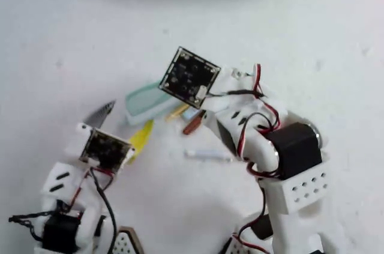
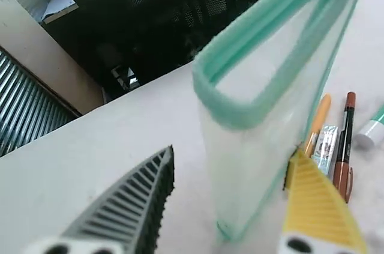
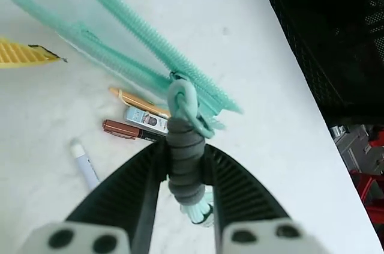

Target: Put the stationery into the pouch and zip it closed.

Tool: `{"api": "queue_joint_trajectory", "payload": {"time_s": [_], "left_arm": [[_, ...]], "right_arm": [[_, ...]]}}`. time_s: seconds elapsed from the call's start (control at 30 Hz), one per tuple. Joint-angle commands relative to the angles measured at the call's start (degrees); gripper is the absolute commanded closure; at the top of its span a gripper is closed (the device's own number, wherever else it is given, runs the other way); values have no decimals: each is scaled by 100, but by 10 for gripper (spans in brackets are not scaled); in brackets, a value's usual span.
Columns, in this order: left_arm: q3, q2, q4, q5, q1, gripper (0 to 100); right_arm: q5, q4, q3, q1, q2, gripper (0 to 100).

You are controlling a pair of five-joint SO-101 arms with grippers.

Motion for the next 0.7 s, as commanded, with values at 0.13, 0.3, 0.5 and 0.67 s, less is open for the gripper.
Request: {"api": "queue_joint_trajectory", "payload": {"time_s": [0.13, 0.3, 0.5, 0.67], "left_arm": [[967, 4, -1662, 105, 910, 695], [1222, 4, -2127, 132, 1086, 735], [1257, -4, -2154, 123, 1323, 856], [1275, -4, -2426, 114, 1508, 976]], "right_arm": [[-35, -233, -264, -57, 13, 981], [-53, -365, -299, -92, 418, 981], [-492, -857, -299, -479, 796, 981], [-580, -989, -299, -532, 822, 981]]}}
